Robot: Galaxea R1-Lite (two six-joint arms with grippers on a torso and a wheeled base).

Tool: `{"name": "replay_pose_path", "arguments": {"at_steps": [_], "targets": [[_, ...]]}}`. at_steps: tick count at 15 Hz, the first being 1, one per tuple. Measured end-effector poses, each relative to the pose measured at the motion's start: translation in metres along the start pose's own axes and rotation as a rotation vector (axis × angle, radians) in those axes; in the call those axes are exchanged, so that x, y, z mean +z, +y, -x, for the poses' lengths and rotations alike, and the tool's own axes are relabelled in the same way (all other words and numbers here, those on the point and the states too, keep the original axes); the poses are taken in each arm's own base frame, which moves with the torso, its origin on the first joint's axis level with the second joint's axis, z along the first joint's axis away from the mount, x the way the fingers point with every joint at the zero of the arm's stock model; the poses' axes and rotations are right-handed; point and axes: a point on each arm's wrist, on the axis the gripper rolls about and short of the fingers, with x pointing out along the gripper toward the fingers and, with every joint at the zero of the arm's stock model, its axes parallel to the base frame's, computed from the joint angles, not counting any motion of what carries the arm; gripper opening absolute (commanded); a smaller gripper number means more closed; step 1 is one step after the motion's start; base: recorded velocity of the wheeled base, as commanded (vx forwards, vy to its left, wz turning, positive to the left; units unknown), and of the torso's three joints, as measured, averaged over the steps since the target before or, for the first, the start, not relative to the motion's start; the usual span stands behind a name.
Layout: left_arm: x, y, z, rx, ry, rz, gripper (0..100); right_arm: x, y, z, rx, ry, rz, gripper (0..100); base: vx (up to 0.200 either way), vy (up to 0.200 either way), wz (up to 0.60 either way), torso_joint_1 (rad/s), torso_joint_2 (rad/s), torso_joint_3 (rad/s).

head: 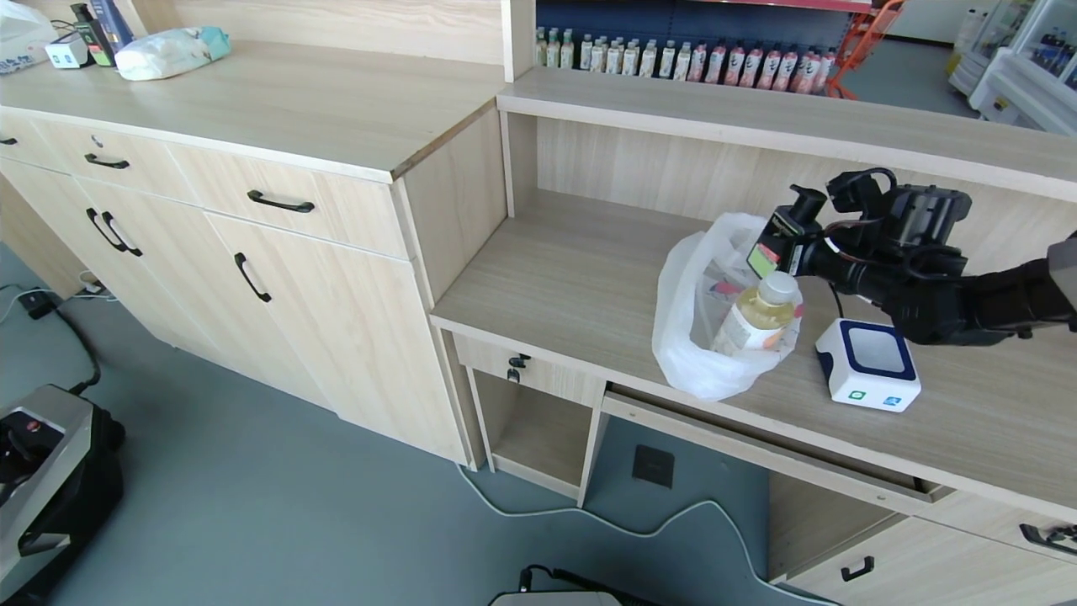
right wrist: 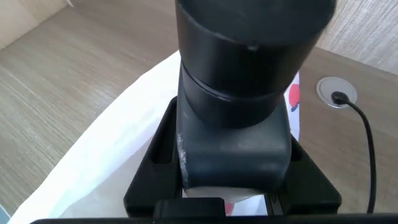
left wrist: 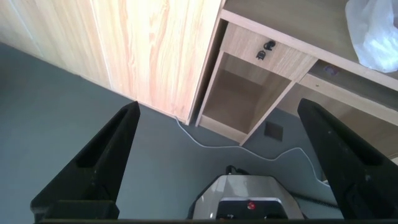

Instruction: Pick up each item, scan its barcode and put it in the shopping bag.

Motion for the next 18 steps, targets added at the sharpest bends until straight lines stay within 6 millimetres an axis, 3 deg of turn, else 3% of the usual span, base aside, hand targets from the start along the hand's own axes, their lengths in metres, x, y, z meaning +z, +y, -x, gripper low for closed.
{"name": "replay_pose_path", "arguments": {"at_steps": [3,6,12,18], "targets": [[0.000,0.000,0.000,-0.001,0.000,0.000,100,-0.017,0.008,-0.016,0.020,-0.020,0.014,0,0.000,0.000,0.00,0.000,0.00,0.000],[0.000,0.000,0.000,0.000,0.000,0.000,100,-0.034,0.003,-0.024,0.018,0.006,0.025,0,0.000,0.000,0.00,0.000,0.00,0.000],[0.000,0.000,0.000,0.000,0.000,0.000,100,-0.032,-0.008,-0.031,0.025,-0.024,0.030,0,0.000,0.000,0.00,0.000,0.00,0.000],[0.000,0.000,0.000,0.000,0.000,0.000,100,-0.043,-0.019,-0.033,0.007,-0.007,0.030,0,0.000,0.000,0.00,0.000,0.00,0.000]]}}
